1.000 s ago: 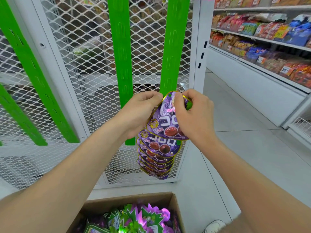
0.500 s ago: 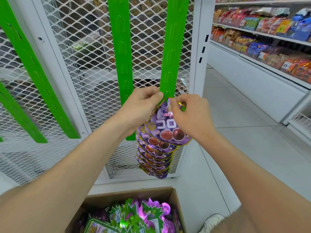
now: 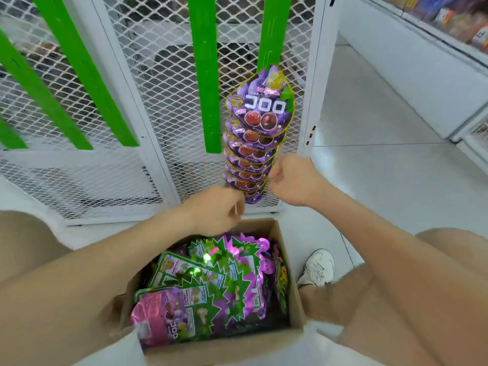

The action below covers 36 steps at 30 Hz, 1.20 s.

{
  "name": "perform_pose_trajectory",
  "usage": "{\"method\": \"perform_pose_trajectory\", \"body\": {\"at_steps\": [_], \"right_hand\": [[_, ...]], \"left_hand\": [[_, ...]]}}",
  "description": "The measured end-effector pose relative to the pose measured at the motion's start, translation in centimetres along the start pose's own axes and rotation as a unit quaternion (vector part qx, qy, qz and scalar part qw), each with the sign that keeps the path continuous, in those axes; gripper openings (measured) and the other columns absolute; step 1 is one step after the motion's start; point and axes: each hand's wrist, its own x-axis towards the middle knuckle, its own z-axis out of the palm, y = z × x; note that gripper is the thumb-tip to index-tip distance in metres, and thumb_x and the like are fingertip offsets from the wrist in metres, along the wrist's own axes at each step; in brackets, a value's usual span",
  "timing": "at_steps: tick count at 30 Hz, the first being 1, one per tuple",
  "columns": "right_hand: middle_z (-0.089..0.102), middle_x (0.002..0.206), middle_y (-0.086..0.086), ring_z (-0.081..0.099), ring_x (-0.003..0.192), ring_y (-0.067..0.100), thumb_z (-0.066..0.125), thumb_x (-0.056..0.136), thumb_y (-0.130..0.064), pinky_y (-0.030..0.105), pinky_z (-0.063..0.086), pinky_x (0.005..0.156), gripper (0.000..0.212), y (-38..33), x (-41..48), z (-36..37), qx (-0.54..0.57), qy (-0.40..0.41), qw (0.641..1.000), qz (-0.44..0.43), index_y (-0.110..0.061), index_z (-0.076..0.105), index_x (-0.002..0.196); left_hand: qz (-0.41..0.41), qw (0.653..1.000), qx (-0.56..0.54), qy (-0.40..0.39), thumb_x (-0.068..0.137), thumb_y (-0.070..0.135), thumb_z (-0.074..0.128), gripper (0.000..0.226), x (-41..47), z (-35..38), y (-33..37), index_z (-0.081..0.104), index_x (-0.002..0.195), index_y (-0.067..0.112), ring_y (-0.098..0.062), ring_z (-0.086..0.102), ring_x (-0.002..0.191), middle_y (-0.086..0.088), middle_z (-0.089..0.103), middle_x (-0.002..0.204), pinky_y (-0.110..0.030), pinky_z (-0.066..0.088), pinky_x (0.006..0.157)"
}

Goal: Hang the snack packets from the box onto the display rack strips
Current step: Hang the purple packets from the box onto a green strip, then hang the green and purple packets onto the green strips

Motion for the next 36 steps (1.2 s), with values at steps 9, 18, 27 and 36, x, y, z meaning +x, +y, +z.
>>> {"method": "perform_pose_trajectory", "body": {"at_steps": [9,18,27,36], "right_hand": [[0.07,0.105,0.013,0.069,0.097,0.03,0.066,0.087,-0.031,0.032,0.054,0.074,0.027,6.1,-6.3,15.2,-0.15,-0.292,0.938,0.108,-0.009,0.066,0.103],[0.052,0.075,0.004,0.056,0.082,0.028,0.065,0.095,-0.018,0.03,0.039,0.065,0.027,6.6,-3.4,18.2,-0.046,-0.206,0.97,0.124,-0.012,0.046,0.077],[0.063,0.101,0.023,0.063,0.102,0.041,0.055,0.098,-0.011,0.04,0.049,0.083,0.013,2.1,0.4,13.6,-0.046,-0.177,0.983,0.016,-0.001,0.063,0.095],[0.055,0.108,-0.003,0.051,0.074,0.001,0.071,0.09,-0.014,0.016,0.039,0.064,0.047,-4.9,2.4,1.6,0.041,-0.169,0.979,-0.108,-0.017,0.064,0.136]], "left_hand": [[-0.003,0.949,0.129,-0.288,0.092,0.044,0.076,0.072,-4.1,11.1,-5.9,0.043,0.149,0.015,-0.032,0.057,0.119,-0.012,0.05,0.137,-0.05,0.053,0.098],[-0.061,0.947,0.202,-0.243,0.081,0.03,0.09,0.112,-6.4,15.1,-10.4,0.013,0.161,0.025,-0.039,0.042,0.147,-0.009,0.009,0.173,-0.052,0.06,0.093],[-0.095,0.949,0.21,-0.215,0.09,0.038,0.081,0.081,-7.0,12.8,-12.5,0.033,0.152,0.018,-0.036,0.042,0.146,-0.01,0.027,0.166,-0.051,0.052,0.104],[-0.153,0.968,-0.18,0.082,0.081,0.032,0.09,0.095,-4.9,-1.5,-9.0,0.034,0.157,0.013,-0.031,0.048,0.141,-0.012,0.047,0.155,-0.045,0.042,0.117]]}}
